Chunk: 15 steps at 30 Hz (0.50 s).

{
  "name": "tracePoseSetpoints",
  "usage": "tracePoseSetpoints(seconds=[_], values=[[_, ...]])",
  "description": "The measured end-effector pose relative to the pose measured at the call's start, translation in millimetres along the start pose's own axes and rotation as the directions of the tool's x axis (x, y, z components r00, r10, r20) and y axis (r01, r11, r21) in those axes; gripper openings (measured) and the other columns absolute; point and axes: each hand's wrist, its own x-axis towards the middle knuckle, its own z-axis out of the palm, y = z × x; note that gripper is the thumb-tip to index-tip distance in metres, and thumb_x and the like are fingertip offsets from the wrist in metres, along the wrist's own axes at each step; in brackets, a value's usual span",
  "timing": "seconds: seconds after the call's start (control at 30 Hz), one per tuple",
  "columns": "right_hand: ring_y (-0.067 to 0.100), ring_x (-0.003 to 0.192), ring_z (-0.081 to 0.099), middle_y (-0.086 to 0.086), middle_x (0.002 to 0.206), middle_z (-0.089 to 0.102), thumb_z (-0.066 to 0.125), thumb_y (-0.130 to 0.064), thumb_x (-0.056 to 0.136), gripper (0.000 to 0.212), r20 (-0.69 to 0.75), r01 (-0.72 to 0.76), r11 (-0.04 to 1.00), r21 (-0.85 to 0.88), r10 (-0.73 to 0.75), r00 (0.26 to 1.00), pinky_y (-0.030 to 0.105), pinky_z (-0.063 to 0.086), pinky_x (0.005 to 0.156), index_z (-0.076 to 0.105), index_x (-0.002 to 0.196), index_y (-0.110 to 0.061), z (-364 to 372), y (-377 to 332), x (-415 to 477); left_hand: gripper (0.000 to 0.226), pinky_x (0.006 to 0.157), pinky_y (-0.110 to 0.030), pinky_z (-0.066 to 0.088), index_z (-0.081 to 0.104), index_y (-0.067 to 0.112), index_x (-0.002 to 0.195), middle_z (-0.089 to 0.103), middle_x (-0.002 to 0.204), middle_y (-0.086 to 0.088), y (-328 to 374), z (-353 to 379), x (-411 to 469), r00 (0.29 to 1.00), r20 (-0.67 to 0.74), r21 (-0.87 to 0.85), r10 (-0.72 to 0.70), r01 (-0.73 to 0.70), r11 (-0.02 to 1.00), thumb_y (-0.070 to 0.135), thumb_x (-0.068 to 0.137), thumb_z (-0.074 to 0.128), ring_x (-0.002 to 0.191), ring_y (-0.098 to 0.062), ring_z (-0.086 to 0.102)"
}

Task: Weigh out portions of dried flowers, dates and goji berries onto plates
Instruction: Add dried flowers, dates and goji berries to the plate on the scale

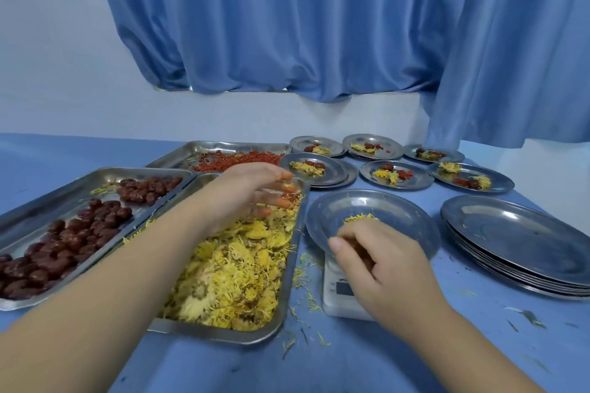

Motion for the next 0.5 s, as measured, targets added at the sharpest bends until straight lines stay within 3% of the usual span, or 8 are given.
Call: tracePoseSetpoints(seconds=[0.13, 0.27, 0.4, 0.5], values=[[0.002, 0.071, 0.045, -0.018, 0.081, 0.047, 0.033, -0.054, 0.089, 0.035, 0.063, -0.029, 0.998, -0.052, 0.033, 0.997, 0.022, 0.039, 0.062, 0.058, 0.096, -0.03, 28.2, -20.1, 23.3, 0.027, 0.092, -0.043, 0.054, 0.062, 0.014, 0.122, 0.071, 0.116, -0.006, 1.7, -58.8, -6.5, 0.99, -0.14, -0.027, -0.006, 0.002, 1.0, 0.025, 0.101, 0.049, 0.104, -0.026, 0.07], [0.01, 0.07, 0.048, -0.011, 0.08, 0.051, 0.05, -0.039, 0.093, 0.022, 0.026, -0.025, 0.98, -0.199, 0.031, 0.999, 0.028, 0.037, 0.067, 0.063, 0.093, -0.021, 51.2, -24.5, 28.3, 0.023, 0.089, -0.04, 0.053, 0.065, 0.014, 0.114, 0.071, 0.115, -0.008, 1.2, -113.7, -17.1, 0.952, -0.305, -0.055, -0.011, -0.006, 0.998, 0.024, 0.1, 0.05, 0.102, -0.026, 0.07], [0.015, 0.07, 0.053, -0.007, 0.077, 0.055, 0.043, -0.039, 0.091, 0.03, 0.035, 0.019, 0.966, -0.256, -0.011, 0.999, 0.035, 0.043, 0.068, 0.065, 0.089, -0.019, 61.0, -17.9, 20.4, 0.018, 0.078, -0.033, 0.053, 0.07, 0.022, 0.103, 0.075, 0.105, 0.003, -12.3, -157.6, -29.4, 0.897, -0.442, 0.195, 0.01, 0.085, 0.977, 0.03, 0.098, 0.054, 0.093, -0.016, 0.072], [0.015, 0.073, 0.054, -0.008, 0.078, 0.056, 0.042, -0.04, 0.09, 0.032, 0.048, 0.002, 0.964, -0.267, 0.011, 0.999, 0.035, 0.043, 0.07, 0.066, 0.091, -0.018, 62.7, -15.0, 19.3, 0.018, 0.092, -0.044, 0.052, 0.07, 0.023, 0.098, 0.073, 0.104, -0.001, -34.1, -184.2, -29.9, 0.854, -0.519, 0.349, 0.016, 0.195, 0.917, 0.033, 0.096, 0.055, 0.097, -0.023, 0.069]])
